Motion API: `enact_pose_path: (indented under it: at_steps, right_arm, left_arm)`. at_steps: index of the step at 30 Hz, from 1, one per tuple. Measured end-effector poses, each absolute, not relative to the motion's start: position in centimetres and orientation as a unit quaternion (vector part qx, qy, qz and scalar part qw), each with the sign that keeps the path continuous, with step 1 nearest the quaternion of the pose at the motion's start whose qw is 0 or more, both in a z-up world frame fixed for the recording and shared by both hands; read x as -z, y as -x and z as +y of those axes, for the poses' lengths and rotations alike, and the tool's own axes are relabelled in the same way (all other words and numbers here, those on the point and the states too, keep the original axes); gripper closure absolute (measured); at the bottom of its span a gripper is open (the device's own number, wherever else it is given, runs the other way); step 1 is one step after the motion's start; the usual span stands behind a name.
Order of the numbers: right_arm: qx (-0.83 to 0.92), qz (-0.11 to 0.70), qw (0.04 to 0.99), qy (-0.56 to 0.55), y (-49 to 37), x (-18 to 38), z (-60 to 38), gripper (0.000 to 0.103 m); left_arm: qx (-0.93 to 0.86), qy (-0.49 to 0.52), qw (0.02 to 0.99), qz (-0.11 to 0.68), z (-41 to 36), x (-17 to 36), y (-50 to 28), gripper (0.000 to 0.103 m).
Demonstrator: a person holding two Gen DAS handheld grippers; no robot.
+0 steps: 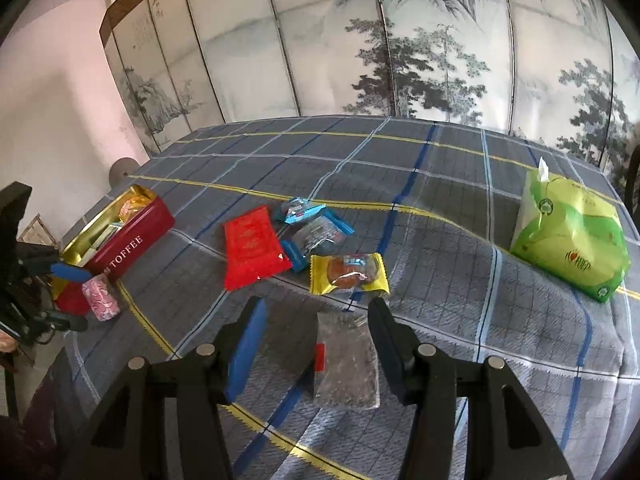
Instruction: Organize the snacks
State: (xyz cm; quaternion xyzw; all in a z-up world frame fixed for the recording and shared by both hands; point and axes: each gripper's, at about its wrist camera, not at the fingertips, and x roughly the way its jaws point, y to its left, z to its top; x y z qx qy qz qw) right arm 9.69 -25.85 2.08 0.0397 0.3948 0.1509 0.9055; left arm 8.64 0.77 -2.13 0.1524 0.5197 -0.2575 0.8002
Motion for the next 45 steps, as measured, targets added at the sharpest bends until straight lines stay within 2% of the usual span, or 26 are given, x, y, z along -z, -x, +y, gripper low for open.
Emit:
enact_pose_path:
  at_steps: [4,8,15,18,26,27,28,29,31,38,45]
  right_arm:
    - [-0.16,0.395,0.903,-0.052,-9.6,-2.1,-25.6,0.049]
    - [-0.161,0.394,0.903,-0.056,-9.4,-1.9,-25.1,0.048]
    - [-0.158,0.391,0.904,-0.067,-8.8,-1.9,-25.6,0.048]
    - [-0.158,0.394,0.903,-0.073,-8.8,-1.6,-26.0,0.048]
    - [-0.164,0.393,0.903,-0.067,-8.5,-1.4,-25.3,0.048]
    - [-0.164,0.39,0.904,-0.064,-8.4,-1.6,-25.3,0.048]
    - [-0.164,0.387,0.905,-0.063,-8.3,-1.8,-25.5,0.048]
    - [-0.163,0.386,0.905,-0.064,-8.3,-1.8,-25.5,0.048]
    - [-0.16,0.386,0.906,-0.07,-8.5,-1.9,-26.0,0.048]
    - [-0.149,0.389,0.906,-0.075,-10.0,-2.2,-26.8,0.048]
    - [-0.149,0.407,0.899,-0.059,-11.4,-1.8,-26.8,0.048]
  left_arm:
    - [0.27,-0.147,0.797,0.52,0.7,2.4,-9.5,0.03]
    - [0.363,-0.045,0.761,0.536,0.7,1.7,-11.4,0.026]
    - [0.307,-0.017,0.791,0.528,3.0,1.1,-11.8,0.025]
    - [0.293,-0.026,0.795,0.531,3.2,1.7,-11.0,0.021]
    - [0.228,-0.084,0.795,0.555,0.0,4.7,-12.5,0.021]
    - [0.219,-0.097,0.797,0.555,-0.4,4.8,-12.7,0.025]
    - [0.213,-0.104,0.798,0.554,-0.7,4.9,-12.7,0.046]
    - [0.216,-0.102,0.793,0.561,-0.9,5.2,-12.8,0.061]
    - [0.205,-0.117,0.793,0.562,-1.7,5.6,-12.6,0.076]
    - [0.218,-0.1,0.792,0.561,-2.2,5.5,-12.3,0.077]
    - [0.223,-0.015,0.792,0.568,0.5,3.7,-10.3,0.077]
